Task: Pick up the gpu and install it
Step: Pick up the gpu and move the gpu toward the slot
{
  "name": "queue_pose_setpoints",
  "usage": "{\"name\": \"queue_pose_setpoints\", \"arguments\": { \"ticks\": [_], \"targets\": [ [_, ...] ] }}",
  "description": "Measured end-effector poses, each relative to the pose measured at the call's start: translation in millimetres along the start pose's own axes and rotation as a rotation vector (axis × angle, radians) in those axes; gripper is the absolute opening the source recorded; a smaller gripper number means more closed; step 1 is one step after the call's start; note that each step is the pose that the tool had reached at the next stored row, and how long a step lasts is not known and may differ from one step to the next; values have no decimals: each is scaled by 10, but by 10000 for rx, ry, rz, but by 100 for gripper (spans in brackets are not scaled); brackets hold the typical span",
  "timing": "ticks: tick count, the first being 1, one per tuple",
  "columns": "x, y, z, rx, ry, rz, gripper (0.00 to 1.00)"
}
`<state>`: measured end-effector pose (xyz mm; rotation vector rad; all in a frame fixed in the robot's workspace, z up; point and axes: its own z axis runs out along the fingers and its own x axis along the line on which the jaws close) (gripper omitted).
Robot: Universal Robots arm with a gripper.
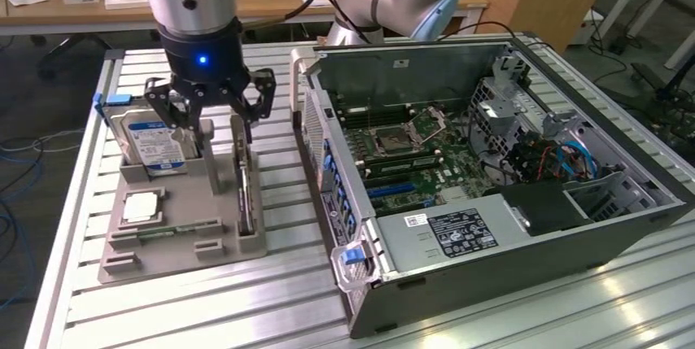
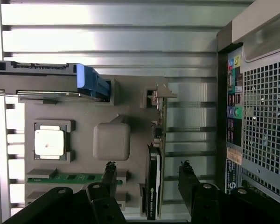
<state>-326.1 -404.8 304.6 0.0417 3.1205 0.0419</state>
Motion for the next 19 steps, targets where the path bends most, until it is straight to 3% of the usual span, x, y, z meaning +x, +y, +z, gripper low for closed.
{"name": "queue_pose_setpoints", "arguments": {
  "ticks": [19],
  "targets": [
    [-57,-110,168,0,6,32,65]
  ]
}}
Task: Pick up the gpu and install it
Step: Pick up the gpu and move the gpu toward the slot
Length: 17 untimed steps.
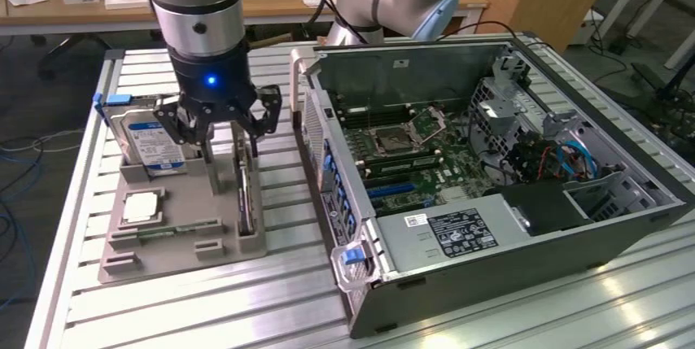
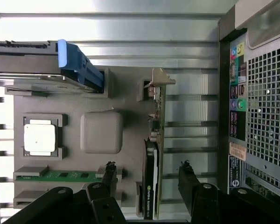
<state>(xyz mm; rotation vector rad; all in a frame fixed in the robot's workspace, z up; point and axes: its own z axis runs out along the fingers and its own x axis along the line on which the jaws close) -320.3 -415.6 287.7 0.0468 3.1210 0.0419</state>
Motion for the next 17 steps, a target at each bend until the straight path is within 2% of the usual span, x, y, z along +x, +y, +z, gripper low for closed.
{"name": "queue_pose_setpoints", "arguments": {
  "ticks": [4,9,10,14,16,17],
  "targets": [
    [-18,-29,27,2,23,1,65],
    [-18,-71,106,2,72,2,65],
    [-20,-76,122,3,95,2,65],
    [-38,-87,184,7,260,2,65],
    [-45,-88,214,10,306,1,65],
    [-46,-89,232,10,310,2,65]
  ]
}}
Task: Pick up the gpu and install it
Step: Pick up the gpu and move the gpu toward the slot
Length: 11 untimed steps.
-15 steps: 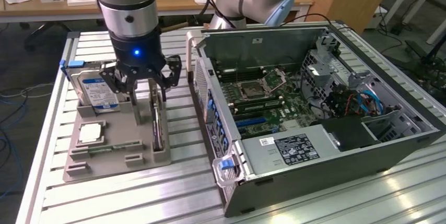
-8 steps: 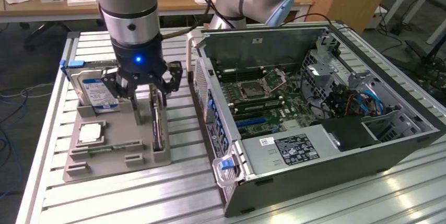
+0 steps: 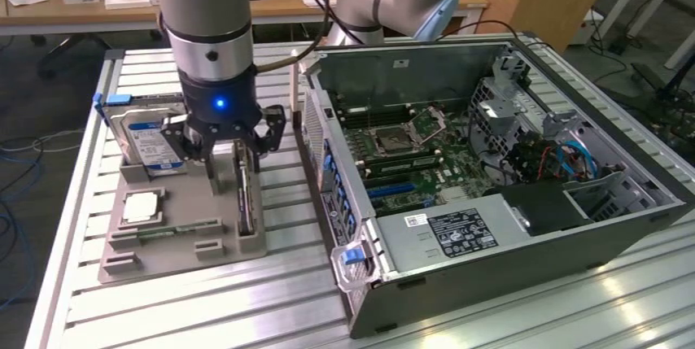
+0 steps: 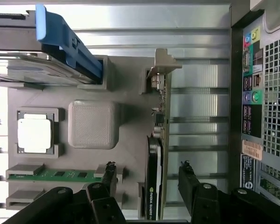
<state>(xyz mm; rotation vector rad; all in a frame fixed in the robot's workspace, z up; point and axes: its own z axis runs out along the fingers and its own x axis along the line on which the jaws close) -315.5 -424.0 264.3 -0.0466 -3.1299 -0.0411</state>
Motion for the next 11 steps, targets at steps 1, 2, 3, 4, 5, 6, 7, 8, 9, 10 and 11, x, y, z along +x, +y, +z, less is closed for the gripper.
{"name": "queue_pose_setpoints", "arguments": {
  "ticks": [1,2,3,4,5,6,7,8,9,10,11],
  "targets": [
    [0,-2,18,-1,0,1,65],
    [-1,-5,36,-1,0,-1,65],
    [-2,-9,53,-1,0,-2,65],
    [-2,-12,71,-1,0,-1,65],
    [-3,-17,89,-1,-1,-3,65],
    [-3,-27,107,0,0,-2,65],
    [-3,-38,124,0,-1,-1,65],
    [-4,-44,140,-1,-7,-2,65],
    [-5,-46,155,-2,-17,-1,65],
    [-8,-47,167,-3,-37,-1,65],
    [-15,-47,178,-3,-64,-3,65]
  ]
}}
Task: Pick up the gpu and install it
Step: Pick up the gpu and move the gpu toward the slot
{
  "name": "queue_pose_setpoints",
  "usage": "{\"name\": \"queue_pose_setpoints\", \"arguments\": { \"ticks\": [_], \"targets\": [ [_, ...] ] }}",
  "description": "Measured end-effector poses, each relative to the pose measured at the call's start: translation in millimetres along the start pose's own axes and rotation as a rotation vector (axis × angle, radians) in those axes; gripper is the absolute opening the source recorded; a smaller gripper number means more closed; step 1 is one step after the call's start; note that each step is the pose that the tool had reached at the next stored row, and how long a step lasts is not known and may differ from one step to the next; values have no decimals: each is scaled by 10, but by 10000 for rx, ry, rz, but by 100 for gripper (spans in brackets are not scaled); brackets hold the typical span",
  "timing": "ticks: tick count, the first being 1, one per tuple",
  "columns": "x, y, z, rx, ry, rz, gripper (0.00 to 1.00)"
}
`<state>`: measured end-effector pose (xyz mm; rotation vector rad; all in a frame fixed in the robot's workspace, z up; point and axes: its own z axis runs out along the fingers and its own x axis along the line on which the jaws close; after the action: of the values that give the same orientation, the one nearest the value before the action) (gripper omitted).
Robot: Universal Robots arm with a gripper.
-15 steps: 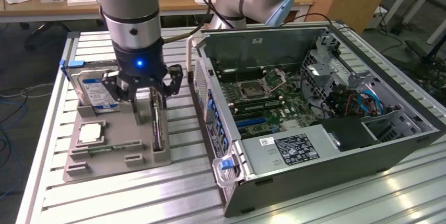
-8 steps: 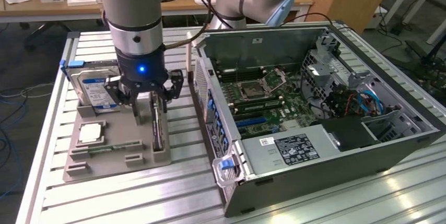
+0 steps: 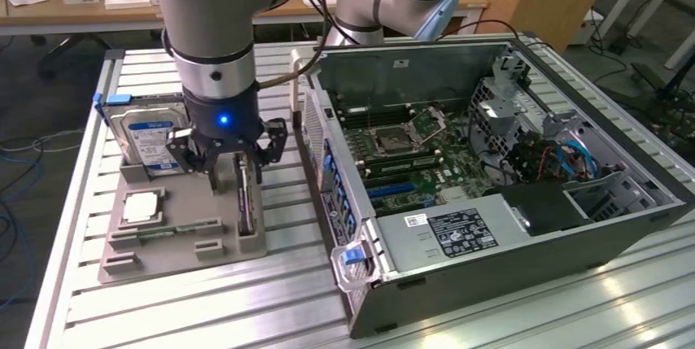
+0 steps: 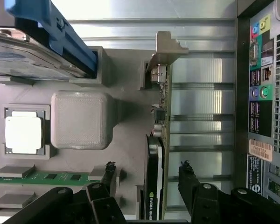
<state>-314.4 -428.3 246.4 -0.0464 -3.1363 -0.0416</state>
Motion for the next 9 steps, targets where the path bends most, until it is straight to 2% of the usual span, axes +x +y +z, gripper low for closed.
{"name": "queue_pose_setpoints", "arguments": {
  "ticks": [3,9],
  "targets": [
    [-7,-1,39,-2,-73,-3,65],
    [-11,-3,145,-2,-99,22,65]
  ]
}}
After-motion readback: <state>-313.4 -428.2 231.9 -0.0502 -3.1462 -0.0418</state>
